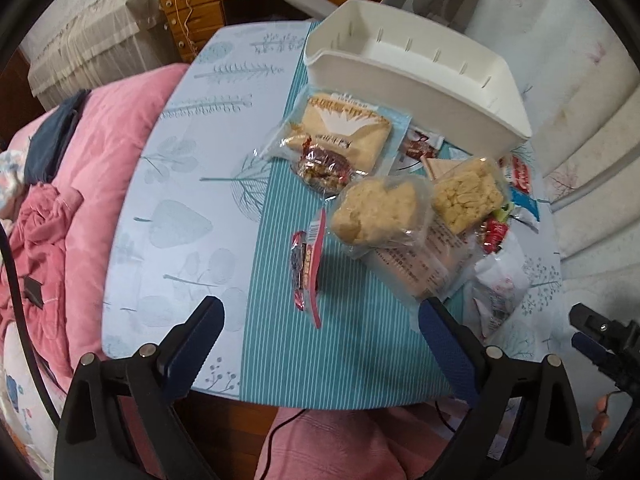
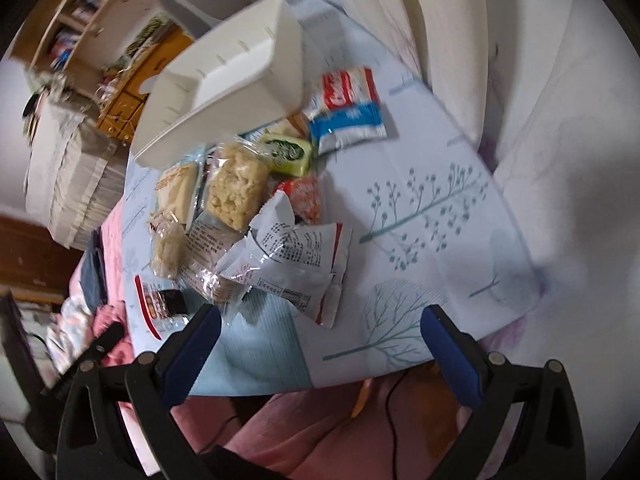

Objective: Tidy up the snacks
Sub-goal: 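Grasp the small red-wrapped candy with the left tool while the right tool grasps the white wrapper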

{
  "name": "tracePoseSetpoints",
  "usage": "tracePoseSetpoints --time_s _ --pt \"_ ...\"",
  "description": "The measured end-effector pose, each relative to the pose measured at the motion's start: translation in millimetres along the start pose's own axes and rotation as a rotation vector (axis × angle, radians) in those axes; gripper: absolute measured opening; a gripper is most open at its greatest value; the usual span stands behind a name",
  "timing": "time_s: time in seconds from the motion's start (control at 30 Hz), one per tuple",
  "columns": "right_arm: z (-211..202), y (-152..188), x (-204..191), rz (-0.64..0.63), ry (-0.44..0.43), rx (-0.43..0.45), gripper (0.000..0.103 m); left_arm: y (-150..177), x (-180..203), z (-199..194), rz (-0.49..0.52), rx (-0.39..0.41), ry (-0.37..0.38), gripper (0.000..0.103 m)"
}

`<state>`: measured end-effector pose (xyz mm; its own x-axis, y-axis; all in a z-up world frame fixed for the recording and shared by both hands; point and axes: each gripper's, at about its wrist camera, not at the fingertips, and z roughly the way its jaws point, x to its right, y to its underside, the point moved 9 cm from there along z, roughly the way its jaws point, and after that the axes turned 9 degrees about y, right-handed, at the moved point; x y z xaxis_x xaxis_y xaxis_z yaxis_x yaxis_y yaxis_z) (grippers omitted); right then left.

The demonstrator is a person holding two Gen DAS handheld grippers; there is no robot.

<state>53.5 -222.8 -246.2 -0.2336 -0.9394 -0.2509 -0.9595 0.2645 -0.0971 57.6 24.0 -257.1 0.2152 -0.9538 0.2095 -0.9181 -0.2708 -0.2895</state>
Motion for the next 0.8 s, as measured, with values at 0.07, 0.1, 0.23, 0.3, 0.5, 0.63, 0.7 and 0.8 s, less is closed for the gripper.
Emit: tracePoseSetpoints --time_s 0.07,0.1,0.23,0.3,0.5,0.63,0.7,0.8 --pt "8.9 -2.2 1.0 0.07 -0.039 -0.051 0.1 -1.8 -4.8 12.3 0.005 -0.018 -0.022 0.096" --pt "15.5 -2.7 1.2 0.118 -0.065 -0.085 0.1 -2.9 -7.7 17.5 0.007 -0.028 -0.032 0.094" --pt "42.2 0.2 -2.2 0.249 -0.124 -0.205 0.1 -5.5 -18.6 39.8 -0.03 -0.082 -0.022 0.086" --pt "55.2 3.8 -3.8 0.323 -0.137 -0.265 0.1 -6.6 -22.8 51.2 -0.045 -0.117 -0.012 0.083" --pt "76.1 -1.1 -14.3 0.4 -0.108 -0.329 0.1 -16.4 -29.3 82.1 -0.053 -0.214 0.016 0.065" --pt "87.5 -8.4 -22.1 0.419 -0.062 -0.355 0.091 -20.8 -33.5 98.1 -0.082 -0.274 0.052 0.048" --pt "91.5 -12.1 -26.0 0.42 -0.045 -0.368 0.089 -23.0 -34.9 104.0 -0.101 -0.295 0.075 0.037" --pt "95.5 -19.1 -35.8 0.412 -0.038 -0.375 0.082 -26.4 -38.7 109.4 -0.114 -0.316 0.083 0.02"
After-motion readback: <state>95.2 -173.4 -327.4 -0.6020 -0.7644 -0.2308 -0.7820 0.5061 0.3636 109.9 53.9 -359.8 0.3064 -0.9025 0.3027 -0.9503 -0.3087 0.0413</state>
